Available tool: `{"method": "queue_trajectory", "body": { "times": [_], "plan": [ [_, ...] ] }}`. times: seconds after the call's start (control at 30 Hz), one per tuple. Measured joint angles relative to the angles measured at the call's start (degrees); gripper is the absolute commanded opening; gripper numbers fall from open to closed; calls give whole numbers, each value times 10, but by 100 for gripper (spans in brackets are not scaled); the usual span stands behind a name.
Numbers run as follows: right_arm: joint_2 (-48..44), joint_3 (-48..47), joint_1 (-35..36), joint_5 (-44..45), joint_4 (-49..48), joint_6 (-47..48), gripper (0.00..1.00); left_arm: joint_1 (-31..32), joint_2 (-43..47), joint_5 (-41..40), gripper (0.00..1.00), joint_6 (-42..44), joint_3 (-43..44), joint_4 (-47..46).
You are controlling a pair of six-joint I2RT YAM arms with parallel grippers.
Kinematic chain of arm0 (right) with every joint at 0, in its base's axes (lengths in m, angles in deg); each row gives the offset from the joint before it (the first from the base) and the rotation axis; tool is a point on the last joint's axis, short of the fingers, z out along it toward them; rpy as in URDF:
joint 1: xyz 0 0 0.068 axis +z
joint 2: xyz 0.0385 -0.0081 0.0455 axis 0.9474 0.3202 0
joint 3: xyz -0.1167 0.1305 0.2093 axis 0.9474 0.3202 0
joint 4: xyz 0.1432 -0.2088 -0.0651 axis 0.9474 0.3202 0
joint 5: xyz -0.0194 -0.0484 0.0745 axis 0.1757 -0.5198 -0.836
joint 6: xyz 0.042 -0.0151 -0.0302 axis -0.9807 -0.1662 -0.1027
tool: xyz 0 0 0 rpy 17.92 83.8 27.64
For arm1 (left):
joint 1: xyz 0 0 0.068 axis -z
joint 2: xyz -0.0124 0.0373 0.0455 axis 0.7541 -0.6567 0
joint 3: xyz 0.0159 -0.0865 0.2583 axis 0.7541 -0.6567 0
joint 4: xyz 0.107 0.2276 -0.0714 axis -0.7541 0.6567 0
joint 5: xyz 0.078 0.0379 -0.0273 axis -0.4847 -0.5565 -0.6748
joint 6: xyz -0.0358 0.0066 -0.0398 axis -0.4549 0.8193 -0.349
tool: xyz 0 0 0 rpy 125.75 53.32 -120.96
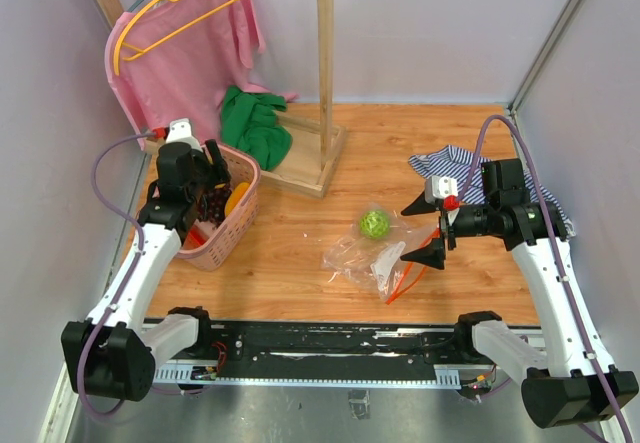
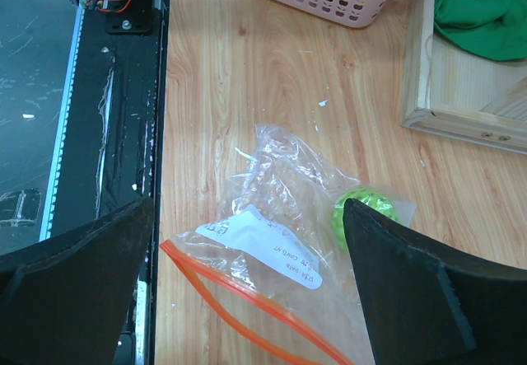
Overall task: Open the zip-top bag and remove the fake food
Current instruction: Place the fake fruit in the bin.
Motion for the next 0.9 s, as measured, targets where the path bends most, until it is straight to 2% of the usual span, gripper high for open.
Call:
{"method": "queue_trajectory", "body": {
  "times": [0.13,0.47,0.67,0.9],
  "plan": [
    [1,0,0,0,-3,0,98,0,0,-26,94,-21,0,-2],
    [1,0,0,0,-4,0,98,0,19,-29,94,-33,1,9],
    [1,0,0,0,-8,-2,98,0,82,42,92,-33,1,17],
    [0,1,-1,0,-10,-3,98,-1,154,177,88,-62,-19,-10]
  ]
}}
